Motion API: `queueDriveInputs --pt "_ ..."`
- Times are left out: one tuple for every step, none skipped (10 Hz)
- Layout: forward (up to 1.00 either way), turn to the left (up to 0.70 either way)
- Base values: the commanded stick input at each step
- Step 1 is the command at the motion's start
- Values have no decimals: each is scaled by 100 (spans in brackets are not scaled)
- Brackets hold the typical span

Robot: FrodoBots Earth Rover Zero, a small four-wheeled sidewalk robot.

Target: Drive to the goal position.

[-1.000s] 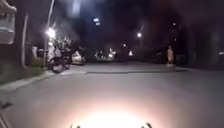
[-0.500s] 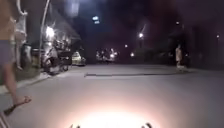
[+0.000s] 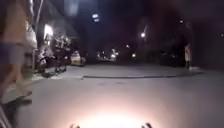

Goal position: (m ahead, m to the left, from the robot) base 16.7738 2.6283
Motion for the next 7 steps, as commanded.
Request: queueDriveInputs --pt "85 0" --pt "85 0" --pt "85 0" --pt "85 0" --pt "85 0" --pt "85 0" --pt "85 0"
